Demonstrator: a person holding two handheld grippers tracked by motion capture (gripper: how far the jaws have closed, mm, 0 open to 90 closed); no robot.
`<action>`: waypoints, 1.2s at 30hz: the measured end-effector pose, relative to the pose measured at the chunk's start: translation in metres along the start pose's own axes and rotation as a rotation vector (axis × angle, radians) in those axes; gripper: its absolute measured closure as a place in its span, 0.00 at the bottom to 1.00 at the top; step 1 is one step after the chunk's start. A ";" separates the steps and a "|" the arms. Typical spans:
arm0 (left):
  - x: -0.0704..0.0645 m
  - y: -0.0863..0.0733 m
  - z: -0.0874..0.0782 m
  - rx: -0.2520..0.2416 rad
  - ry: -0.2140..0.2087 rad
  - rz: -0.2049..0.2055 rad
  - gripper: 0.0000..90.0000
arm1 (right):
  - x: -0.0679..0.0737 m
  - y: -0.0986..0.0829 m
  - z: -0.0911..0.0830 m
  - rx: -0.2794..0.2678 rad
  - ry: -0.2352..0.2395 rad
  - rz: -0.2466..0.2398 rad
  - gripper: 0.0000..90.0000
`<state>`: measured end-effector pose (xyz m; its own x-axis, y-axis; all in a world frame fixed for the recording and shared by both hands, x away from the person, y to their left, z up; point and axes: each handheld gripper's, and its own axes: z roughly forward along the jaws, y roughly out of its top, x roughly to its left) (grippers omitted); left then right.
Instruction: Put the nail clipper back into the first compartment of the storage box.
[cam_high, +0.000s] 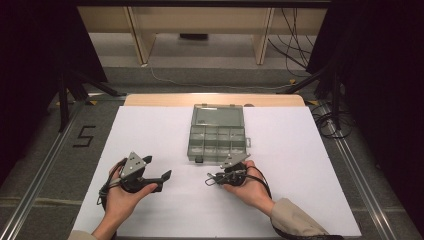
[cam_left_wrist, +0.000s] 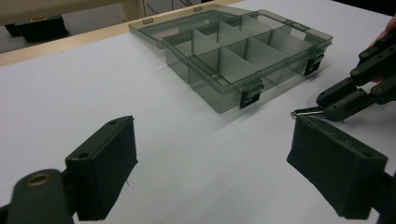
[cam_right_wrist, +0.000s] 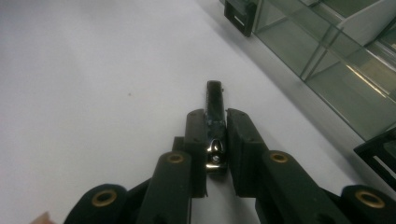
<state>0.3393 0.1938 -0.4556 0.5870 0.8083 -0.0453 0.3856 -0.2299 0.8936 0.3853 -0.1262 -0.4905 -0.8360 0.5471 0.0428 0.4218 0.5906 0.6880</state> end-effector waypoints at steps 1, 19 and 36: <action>0.000 0.000 0.000 -0.001 0.000 -0.009 0.16 | 0.001 0.000 0.001 -0.013 -0.007 0.005 0.88; 0.000 0.000 -0.001 -0.002 0.001 -0.010 0.16 | 0.000 0.008 -0.012 -0.042 -0.002 0.038 0.89; 0.001 0.000 -0.001 -0.001 0.004 -0.002 0.16 | 0.002 0.015 -0.022 -0.062 -0.010 0.042 0.89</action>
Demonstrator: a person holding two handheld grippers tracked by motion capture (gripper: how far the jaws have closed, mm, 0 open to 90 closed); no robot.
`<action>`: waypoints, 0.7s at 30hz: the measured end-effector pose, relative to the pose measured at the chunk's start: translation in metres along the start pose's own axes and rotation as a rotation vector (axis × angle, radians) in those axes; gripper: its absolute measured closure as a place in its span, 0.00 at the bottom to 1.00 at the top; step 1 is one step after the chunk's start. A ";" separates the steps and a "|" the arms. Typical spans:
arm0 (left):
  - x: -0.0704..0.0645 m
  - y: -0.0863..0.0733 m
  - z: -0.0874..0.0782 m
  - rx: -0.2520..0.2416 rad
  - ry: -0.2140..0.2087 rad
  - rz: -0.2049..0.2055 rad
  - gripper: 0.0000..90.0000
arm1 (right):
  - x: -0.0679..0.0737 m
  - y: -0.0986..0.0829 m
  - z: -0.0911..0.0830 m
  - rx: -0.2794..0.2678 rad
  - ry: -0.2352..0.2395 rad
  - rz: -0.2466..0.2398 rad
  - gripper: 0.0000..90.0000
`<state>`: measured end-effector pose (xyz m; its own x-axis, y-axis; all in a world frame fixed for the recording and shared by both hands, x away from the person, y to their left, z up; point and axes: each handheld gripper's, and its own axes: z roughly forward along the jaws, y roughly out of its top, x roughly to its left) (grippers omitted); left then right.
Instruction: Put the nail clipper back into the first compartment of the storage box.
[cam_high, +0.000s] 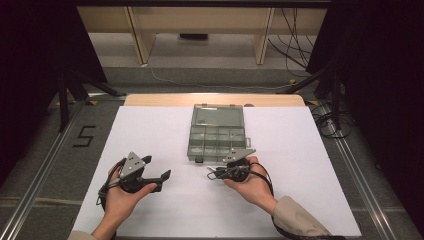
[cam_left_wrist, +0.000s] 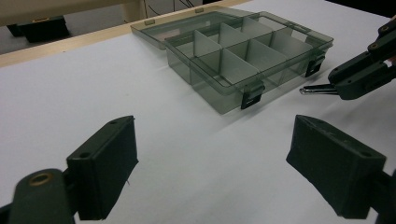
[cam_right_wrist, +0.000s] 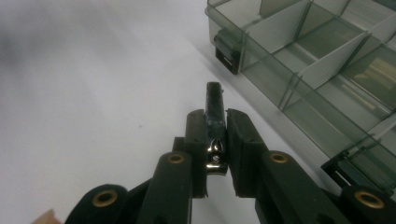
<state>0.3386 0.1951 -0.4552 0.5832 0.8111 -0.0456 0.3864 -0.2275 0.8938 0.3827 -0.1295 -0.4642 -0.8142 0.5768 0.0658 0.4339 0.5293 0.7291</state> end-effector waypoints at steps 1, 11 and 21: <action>0.000 0.000 0.000 0.000 -0.001 0.001 0.16 | 0.000 0.001 -0.001 -0.006 -0.001 -0.002 0.89; -0.001 0.000 0.000 -0.004 0.002 -0.014 0.16 | -0.004 0.010 -0.009 -0.041 -0.020 0.017 0.89; -0.001 0.000 0.000 -0.004 0.003 -0.016 0.16 | -0.006 0.017 -0.011 -0.063 -0.029 0.014 0.89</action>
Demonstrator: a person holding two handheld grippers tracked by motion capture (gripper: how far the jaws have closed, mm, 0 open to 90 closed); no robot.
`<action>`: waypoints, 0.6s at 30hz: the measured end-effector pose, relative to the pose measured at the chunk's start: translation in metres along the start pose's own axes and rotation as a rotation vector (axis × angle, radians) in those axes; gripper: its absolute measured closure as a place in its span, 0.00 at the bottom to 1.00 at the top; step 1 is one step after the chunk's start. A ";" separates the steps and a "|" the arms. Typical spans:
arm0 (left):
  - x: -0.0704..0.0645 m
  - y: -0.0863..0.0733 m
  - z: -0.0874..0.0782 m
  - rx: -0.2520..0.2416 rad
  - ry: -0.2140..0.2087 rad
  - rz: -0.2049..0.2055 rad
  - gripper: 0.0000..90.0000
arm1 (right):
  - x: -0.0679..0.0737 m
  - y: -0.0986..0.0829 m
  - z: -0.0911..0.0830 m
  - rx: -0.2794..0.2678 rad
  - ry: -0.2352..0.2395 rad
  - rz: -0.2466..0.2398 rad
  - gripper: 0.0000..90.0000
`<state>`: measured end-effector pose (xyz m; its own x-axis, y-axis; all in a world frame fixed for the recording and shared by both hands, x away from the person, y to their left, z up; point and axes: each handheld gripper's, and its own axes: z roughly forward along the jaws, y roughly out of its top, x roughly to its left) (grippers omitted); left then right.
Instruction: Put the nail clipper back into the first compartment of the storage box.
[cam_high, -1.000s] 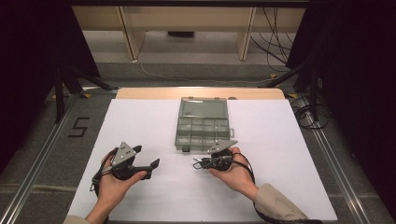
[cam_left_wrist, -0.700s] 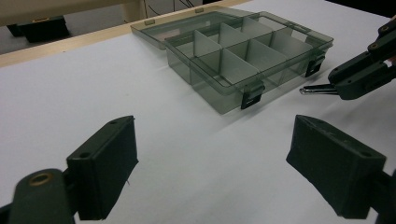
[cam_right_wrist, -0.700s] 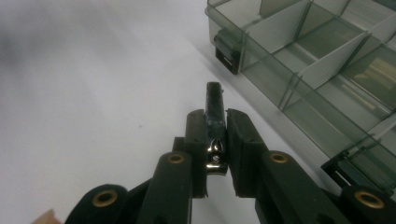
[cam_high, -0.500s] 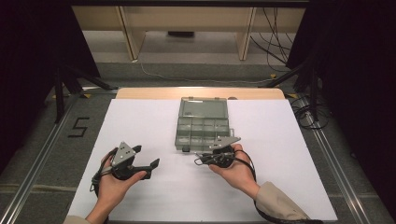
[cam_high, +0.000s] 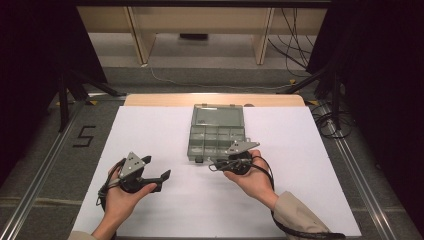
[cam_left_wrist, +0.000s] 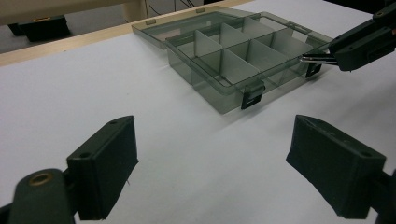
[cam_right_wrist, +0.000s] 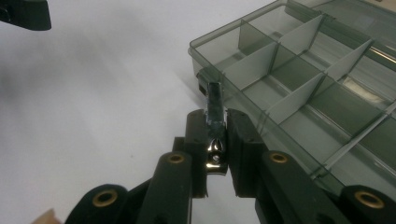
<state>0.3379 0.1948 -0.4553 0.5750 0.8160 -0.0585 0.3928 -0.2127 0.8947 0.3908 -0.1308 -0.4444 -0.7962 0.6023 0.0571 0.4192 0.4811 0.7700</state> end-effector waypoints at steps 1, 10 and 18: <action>0.000 0.000 0.000 0.000 0.000 0.000 0.16 | 0.000 0.001 0.000 -0.003 -0.001 0.002 0.89; 0.000 0.000 0.000 -0.003 0.000 -0.004 0.16 | -0.001 0.006 0.002 -0.007 0.002 0.007 0.89; 0.000 0.000 0.000 -0.006 -0.001 -0.011 0.16 | -0.003 0.011 0.003 -0.021 -0.009 0.009 0.89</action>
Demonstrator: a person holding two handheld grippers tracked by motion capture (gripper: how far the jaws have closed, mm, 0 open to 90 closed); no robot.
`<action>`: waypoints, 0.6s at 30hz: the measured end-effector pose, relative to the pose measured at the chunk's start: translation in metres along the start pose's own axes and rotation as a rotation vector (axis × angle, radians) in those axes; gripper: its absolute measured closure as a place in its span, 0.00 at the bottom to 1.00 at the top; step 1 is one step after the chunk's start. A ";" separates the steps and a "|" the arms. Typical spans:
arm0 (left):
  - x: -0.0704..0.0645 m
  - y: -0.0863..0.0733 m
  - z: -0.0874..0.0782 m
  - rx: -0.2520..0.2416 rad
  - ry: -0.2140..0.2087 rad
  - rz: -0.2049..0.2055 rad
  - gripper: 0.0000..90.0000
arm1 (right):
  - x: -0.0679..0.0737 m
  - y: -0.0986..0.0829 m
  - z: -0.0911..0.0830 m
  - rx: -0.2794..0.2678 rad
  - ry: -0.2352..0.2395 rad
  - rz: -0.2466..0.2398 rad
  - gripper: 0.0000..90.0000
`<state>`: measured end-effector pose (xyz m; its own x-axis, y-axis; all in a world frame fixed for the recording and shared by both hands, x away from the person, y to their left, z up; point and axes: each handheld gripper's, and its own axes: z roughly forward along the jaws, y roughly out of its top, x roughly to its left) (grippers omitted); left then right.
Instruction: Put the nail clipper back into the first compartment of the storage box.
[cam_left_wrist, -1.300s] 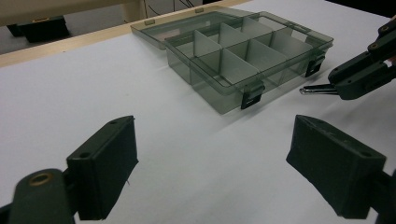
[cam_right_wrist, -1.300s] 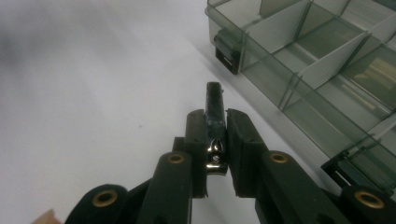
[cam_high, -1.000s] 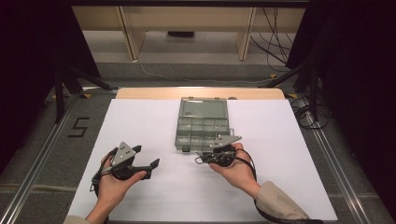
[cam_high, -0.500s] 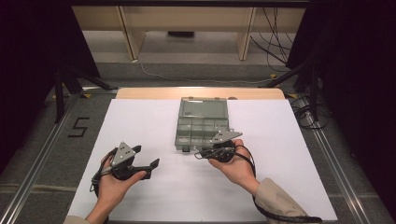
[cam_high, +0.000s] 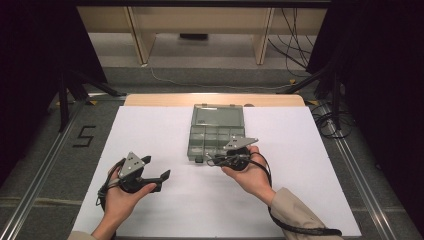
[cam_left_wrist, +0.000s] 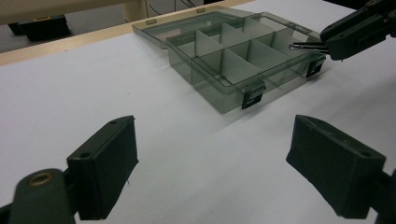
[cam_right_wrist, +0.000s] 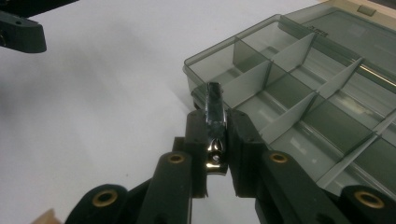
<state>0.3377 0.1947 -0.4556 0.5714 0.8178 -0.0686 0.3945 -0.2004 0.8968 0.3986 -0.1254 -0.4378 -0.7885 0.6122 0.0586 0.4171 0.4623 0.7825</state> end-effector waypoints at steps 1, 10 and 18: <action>0.000 0.000 0.000 0.000 0.000 0.003 0.16 | 0.000 0.001 0.000 0.000 0.002 0.002 0.89; 0.001 0.000 0.000 0.002 0.002 0.012 0.16 | -0.002 0.006 0.002 -0.004 -0.002 0.000 0.89; 0.000 0.000 0.000 -0.001 0.002 0.000 0.16 | -0.003 0.011 0.005 -0.013 -0.011 0.005 0.89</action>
<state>0.3379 0.1952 -0.4554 0.5700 0.8189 -0.0673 0.3933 -0.2001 0.8974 0.4081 -0.1191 -0.4329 -0.7814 0.6214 0.0565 0.4155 0.4507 0.7901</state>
